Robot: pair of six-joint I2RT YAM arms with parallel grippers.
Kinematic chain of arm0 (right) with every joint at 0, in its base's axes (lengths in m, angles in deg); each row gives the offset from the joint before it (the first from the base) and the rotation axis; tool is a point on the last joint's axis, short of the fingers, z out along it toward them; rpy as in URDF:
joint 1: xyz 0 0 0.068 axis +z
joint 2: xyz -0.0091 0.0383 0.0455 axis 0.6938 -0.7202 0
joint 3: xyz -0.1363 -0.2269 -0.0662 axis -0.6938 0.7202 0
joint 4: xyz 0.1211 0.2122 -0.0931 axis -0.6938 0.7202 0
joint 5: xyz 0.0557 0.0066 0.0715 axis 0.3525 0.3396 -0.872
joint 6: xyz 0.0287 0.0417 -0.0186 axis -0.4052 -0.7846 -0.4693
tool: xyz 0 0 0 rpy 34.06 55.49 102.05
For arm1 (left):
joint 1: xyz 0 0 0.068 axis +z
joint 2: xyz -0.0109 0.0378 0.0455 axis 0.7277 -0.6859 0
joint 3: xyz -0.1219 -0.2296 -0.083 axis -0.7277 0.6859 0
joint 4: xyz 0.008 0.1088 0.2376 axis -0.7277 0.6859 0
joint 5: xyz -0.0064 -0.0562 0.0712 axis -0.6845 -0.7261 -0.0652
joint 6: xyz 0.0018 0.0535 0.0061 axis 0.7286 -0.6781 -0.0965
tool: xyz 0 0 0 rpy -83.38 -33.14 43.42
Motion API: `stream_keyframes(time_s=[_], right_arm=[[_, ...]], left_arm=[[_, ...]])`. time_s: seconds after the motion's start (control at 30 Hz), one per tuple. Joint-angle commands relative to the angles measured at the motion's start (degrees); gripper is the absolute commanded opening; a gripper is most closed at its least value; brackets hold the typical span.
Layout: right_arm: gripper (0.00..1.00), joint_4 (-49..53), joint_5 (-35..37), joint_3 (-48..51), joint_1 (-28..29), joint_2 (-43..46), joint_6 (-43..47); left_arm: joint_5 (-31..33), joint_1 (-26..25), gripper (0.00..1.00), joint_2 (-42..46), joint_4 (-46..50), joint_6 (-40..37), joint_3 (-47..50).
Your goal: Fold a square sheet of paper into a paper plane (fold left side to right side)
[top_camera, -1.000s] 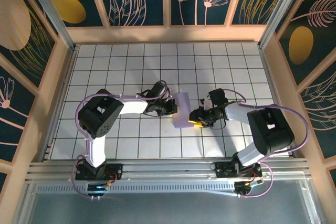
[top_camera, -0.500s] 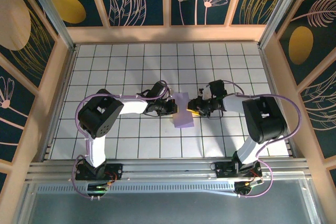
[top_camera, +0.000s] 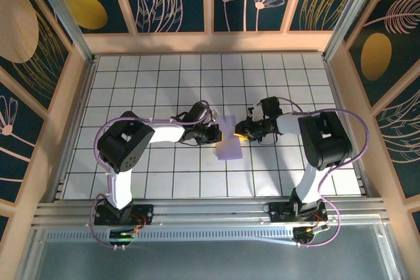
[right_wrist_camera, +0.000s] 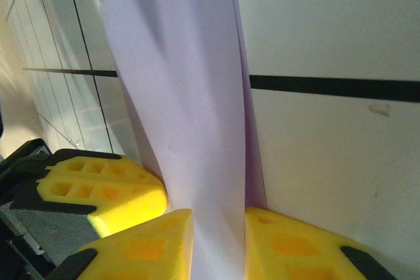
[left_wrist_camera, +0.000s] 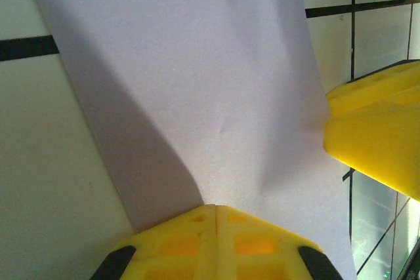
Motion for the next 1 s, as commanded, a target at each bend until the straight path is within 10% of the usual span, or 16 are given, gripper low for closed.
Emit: stream_keyframes(time_s=[0.0, 0.2, 0.43, 0.97], right_arm=[[0.21, -0.8, 0.6, -1.1, -0.6, -1.0, 1.3], [0.01, 0.0, 0.9, -0.8, -0.6, -0.2, 1.0], [0.0, -0.2, 1.6, 0.8, -0.5, 3.2, -4.0], [0.0, 1.1, 1.9, 1.6, -0.2, 4.6, -8.6]], left_arm=[[1.8, 0.2, 0.03, 0.8, 3.8, -1.8, -0.6], [3.8, 0.2, 0.21, 5.0, 3.5, -5.2, -1.3], [8.3, -1.5, 0.31, 15.9, 3.4, -14.4, 2.1], [33.3, -23.4, 0.53, 16.8, 13.5, -27.1, 0.7]])
